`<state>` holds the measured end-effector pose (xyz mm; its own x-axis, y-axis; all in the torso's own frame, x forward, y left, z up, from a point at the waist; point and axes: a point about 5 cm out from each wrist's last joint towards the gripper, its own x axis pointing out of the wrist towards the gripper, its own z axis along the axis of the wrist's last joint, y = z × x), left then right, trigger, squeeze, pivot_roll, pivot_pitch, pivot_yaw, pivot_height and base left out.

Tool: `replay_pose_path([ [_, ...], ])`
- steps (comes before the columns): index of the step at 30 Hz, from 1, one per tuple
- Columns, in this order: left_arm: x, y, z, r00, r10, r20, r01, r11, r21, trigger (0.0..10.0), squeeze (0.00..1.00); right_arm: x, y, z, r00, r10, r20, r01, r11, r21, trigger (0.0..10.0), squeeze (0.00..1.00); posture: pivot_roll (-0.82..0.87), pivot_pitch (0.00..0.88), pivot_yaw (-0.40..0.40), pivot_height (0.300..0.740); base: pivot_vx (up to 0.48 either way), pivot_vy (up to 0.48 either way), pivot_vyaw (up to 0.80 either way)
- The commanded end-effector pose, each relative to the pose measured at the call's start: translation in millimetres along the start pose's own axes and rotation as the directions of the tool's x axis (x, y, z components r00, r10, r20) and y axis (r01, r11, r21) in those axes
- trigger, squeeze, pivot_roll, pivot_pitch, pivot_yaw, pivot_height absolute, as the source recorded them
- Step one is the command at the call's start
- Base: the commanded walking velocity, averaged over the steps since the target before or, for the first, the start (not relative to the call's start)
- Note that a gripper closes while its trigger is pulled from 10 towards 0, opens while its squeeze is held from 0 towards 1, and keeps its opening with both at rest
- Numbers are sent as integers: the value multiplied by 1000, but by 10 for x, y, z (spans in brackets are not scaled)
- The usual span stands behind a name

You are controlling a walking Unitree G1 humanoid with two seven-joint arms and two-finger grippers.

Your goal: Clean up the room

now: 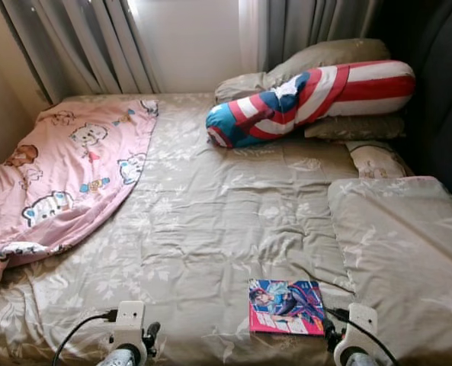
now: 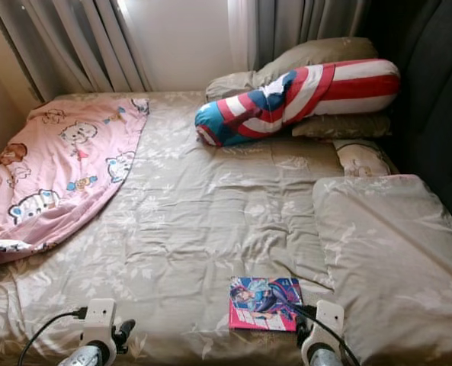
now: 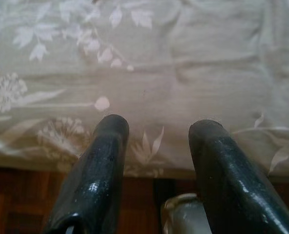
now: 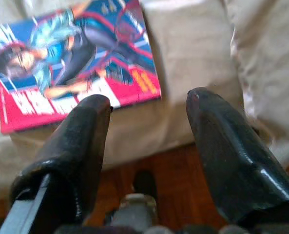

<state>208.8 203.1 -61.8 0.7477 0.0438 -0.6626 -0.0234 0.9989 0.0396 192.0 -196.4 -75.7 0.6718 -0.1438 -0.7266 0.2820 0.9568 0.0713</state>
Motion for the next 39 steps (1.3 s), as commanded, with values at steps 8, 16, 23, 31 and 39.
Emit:
replay_pose_path([
  [8, 8, -25, -39, 999, 2, -38, -2, 1000, 1, 10000, 0, -38, 38, -159, 998, 32, -62, -36, 997, -68, 10000, 0, -17, 0, 30, 740, 0, 0, 213],
  [16, -1, -20, -71, 999, 7, -51, -7, 1000, 1, 10000, 0, -57, -10, -217, 996, 27, -87, -34, 997, -73, 10000, 0, -17, 0, 31, 740, 0, 0, 800],
  [23, -5, 1, -83, 998, 17, -57, -17, 1000, 0, 10000, 0, -75, -7, -281, 993, 33, -116, -42, 996, -78, 10000, 0, -13, 0, 31, 740, 0, 0, 800],
  [31, 0, -25, -78, 998, 10, -57, -10, 1000, 3, 10000, 0, -118, -168, -368, 989, 8, -150, -18, 998, -64, 10000, 0, -14, 0, 29, 740, 0, 0, 0],
  [39, -6, -47, -106, 998, 0, -69, 0, 1000, 6, 10000, 0, -147, -303, -399, 987, -8, -162, -1, 999, -52, 10000, 0, -13, 0, 27, 740, 0, 124, 0],
])
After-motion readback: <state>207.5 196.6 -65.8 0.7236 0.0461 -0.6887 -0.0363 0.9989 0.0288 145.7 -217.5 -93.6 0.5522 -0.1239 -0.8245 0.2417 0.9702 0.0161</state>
